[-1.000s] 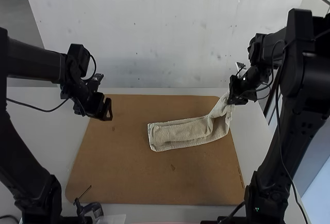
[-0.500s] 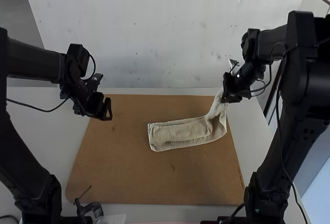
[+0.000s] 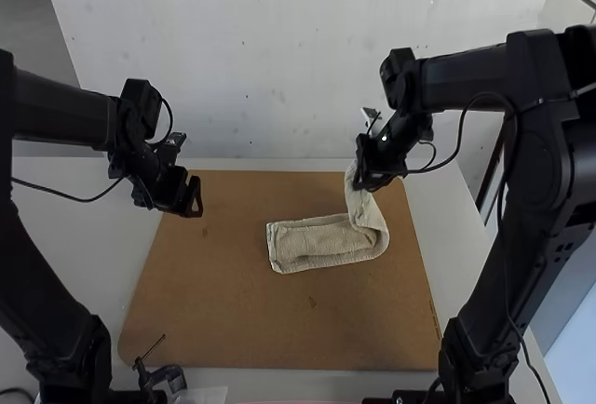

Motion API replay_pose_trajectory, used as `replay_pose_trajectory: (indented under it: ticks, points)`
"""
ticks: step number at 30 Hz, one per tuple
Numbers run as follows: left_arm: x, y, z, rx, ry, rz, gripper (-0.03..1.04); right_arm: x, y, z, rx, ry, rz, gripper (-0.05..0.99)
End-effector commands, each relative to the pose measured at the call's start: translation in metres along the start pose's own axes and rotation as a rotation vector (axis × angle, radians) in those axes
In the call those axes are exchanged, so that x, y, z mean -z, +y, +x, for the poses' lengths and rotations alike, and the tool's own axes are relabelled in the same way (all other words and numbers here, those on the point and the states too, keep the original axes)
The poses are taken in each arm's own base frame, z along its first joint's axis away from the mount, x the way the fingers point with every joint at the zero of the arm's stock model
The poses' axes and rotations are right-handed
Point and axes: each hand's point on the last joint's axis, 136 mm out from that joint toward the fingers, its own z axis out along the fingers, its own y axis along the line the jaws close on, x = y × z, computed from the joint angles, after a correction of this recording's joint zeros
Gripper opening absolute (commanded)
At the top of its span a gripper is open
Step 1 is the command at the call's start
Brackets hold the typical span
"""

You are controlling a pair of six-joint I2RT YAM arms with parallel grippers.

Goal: Fold the towel.

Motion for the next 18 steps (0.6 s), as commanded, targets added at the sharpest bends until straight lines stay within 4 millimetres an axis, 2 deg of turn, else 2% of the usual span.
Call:
replay_pose_trajectory:
  ticks: [1, 8, 18]
  points:
    - [0.003, 0.0, 0.0, 0.009, -0.018, 0.005, 0.92, -0.013, 0.022, 0.006, 0.015, 0.035, -0.036, 0.02]
    - [-0.001, 0.003, 0.001, 0.019, -0.01, 0.003, 0.92, -0.043, 0.044, 0.017, 0.053, 0.106, -0.06, 0.02]
    - [-0.006, 0.012, 0.003, 0.043, -0.004, -0.006, 0.92, -0.08, 0.076, 0.009, 0.078, 0.132, -0.088, 0.02]
